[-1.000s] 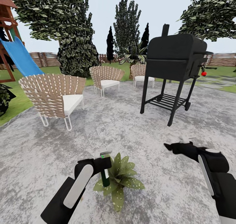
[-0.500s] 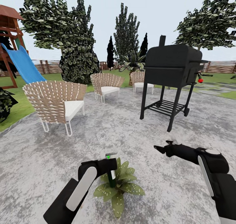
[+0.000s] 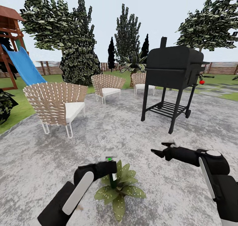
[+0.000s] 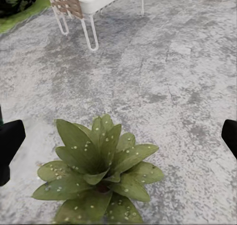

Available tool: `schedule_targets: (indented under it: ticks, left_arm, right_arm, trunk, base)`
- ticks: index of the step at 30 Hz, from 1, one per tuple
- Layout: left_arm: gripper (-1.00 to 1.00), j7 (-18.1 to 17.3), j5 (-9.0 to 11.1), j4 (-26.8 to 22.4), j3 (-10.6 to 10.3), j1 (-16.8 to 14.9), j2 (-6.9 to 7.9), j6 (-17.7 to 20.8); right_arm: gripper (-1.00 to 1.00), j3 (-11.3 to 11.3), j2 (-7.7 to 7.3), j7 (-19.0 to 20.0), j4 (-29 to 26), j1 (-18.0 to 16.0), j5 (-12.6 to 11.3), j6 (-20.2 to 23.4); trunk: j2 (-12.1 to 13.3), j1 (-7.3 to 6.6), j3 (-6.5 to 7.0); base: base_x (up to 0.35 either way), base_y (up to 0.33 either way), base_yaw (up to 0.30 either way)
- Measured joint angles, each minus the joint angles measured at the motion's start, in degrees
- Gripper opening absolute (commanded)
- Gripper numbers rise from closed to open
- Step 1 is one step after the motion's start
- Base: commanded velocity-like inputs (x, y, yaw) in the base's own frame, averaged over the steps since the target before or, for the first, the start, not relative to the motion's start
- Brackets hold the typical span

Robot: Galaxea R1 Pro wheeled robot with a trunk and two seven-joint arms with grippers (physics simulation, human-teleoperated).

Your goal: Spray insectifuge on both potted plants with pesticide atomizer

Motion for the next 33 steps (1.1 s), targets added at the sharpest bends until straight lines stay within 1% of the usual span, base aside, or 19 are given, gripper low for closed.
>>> schedule_targets:
  ticks: [1, 2, 3, 4, 6, 7, 10, 11, 16, 20, 21, 22, 24, 25, 27, 28, 29, 31, 33]
  left_arm:
    - [-1.0, -1.71, -1.96, 1.07, -0.1, 0.0, 0.0, -0.39]
    - [-1.0, -5.31, -5.67, 2.81, -0.18, -0.01, -0.08, -0.63]
    - [-1.0, -7.71, -6.17, 3.65, -0.16, 0.0, 0.0, -0.76]
    - [-1.0, -15.25, -6.7, 7.21, -0.11, -0.02, 0.7, -3.34]
    - [-1.0, -18.91, -6.41, 8.67, -0.1, -0.06, 1.08, -4.06]
    - [-1.0, -21.89, -6.41, 9.36, -0.06, -0.06, 1.44, -4.34]
    - [-1.0, -31.16, -6.75, 10.97, 0.04, -0.07, 3.61, -4.81]
    - [-1.0, -32.76, -6.77, 11.12, 0.09, -0.08, 3.9, -4.85]
    - [-1.0, -46.73, -7.16, 14.77, 0.51, -0.62, 5.9, -5.12]
    - [-1.0, -50.65, -7.2, 15.74, 0.71, -0.75, 6.32, -5.19]
    - [-1.0, -50.98, -7.19, 15.81, 0.74, -0.76, 6.34, -5.23]
    - [-1.0, -51.14, -7.22, 15.9, 0.73, -0.77, 6.17, -5.27]
    - [-1.0, -51.13, -7.24, 15.95, 0.76, -0.79, 6.01, -5.3]
    - [-1.0, -51.36, -7.24, 16.0, 0.75, -0.92, 5.87, -6.23]
    - [-1.0, -51.64, -7.7, 16.02, 0.56, -1.02, 5.87, -9.26]
    - [-1.0, -52.52, -11.83, 16.04, 0.47, -1.09, 5.69, -10.89]
    - [-1.0, -55.21, -14.27, 16.08, 0.49, -1.11, 5.56, -11.29]
    - [-1.0, -62.33, -16.66, 17.91, 0.68, -1.33, 5.52, -12.77]
    - [-1.0, -63.88, -17.05, 18.97, 0.68, -1.53, 5.48, -13.49]
  right_arm:
    - [1.0, 0.01, -0.06, 0.86, 0.0, 0.0, 0.04, 0.02]
    - [1.0, -0.18, -0.21, 1.72, 0.01, -0.42, 0.05, 3.13]
    - [1.0, -0.14, -0.21, 1.85, 0.01, -0.53, 0.06, 6.01]
    - [1.0, 0.02, -0.34, 2.13, 0.02, -1.0, -0.06, 11.72]
    - [1.0, 0.36, -0.33, 2.2, 0.01, -1.01, -0.15, 12.73]
    - [1.0, 0.87, -0.32, 2.22, 0.02, -1.0, -0.18, 13.07]
    - [1.0, 1.99, -0.34, 2.24, 0.01, -0.75, -0.15, 13.42]
    - [1.0, 2.07, -0.35, 2.24, 0.0, -0.71, -0.15, 13.43]
    - [1.0, 2.61, -0.43, 2.26, -0.01, -0.69, -0.12, 13.22]
    - [1.0, 3.58, -0.63, 2.88, -0.01, -0.61, -0.07, 12.97]
    - [1.0, 3.76, -0.84, 4.07, -0.01, -0.6, -0.06, 12.8]
    - [1.0, 4.04, -1.54, 7.83, 0.04, -0.62, -0.02, 11.77]
    - [1.0, 4.13, -1.71, 8.78, 0.06, -0.61, 0.02, 11.51]
    - [1.0, 4.96, -1.56, 9.3, 0.13, -0.67, -0.02, 11.54]
    - [1.0, 8.17, -1.47, 9.52, 0.13, -0.69, -0.02, 11.98]
    - [1.0, 9.76, -1.27, 9.51, 0.12, -0.63, -0.05, 12.16]
    - [1.0, 10.59, -1.24, 9.5, 0.12, -0.58, -0.03, 12.15]
    - [1.0, 12.99, -1.22, 9.51, 0.13, -0.51, -0.06, 12.16]
    - [1.0, 13.5, -1.19, 9.5, 0.15, -0.47, -0.01, 12.15]
  trunk:
    - [0.0, 0.0, 0.0]
    - [0.0, 0.0, 0.0]
    - [0.0, 0.0, 0.0]
    - [0.0, 0.0, 0.0]
    - [0.0, 0.0, 0.0]
    - [0.0, 0.0, 0.0]
    - [0.0, 0.0, 0.0]
    - [0.0, 0.0, 0.0]
    - [0.0, 0.0, 0.0]
    - [0.0, 0.0, 0.0]
    - [0.0, 0.0, 0.0]
    - [0.0, 0.0, 0.0]
    - [0.0, 0.0, 0.0]
    - [0.0, 0.0, 0.0]
    - [0.0, 0.0, 0.0]
    - [0.0, 0.0, 0.0]
    - [0.0, 0.0, 0.0]
    - [0.0, 0.0, 0.0]
    - [0.0, 0.0, 0.0]
  base:
    - [0.0, 0.0, -0.004]
    - [0.0, 0.0, -0.003]
    - [0.0, 0.0, 0.0]
    - [0.0, 0.0, 0.0]
    - [0.0, 0.0, 0.0]
    - [0.0, 0.0, 0.0]
    - [0.0, 0.0, 0.0]
    - [0.0, 0.0, 0.0]
    - [0.0, 0.0, 0.0]
    - [0.0, 0.0, 0.0]
    - [0.0, 0.0, 0.0]
    - [0.0, 0.0, 0.0]
    - [0.0, 0.0, 0.0]
    - [0.0, 0.0, 0.0]
    - [0.0, 0.0, 0.0]
    - [0.0, 0.0, 0.0]
    - [0.0, 0.0, 0.0]
    - [0.0, 0.0, 0.0]
    - [0.0, 0.0, 0.0]
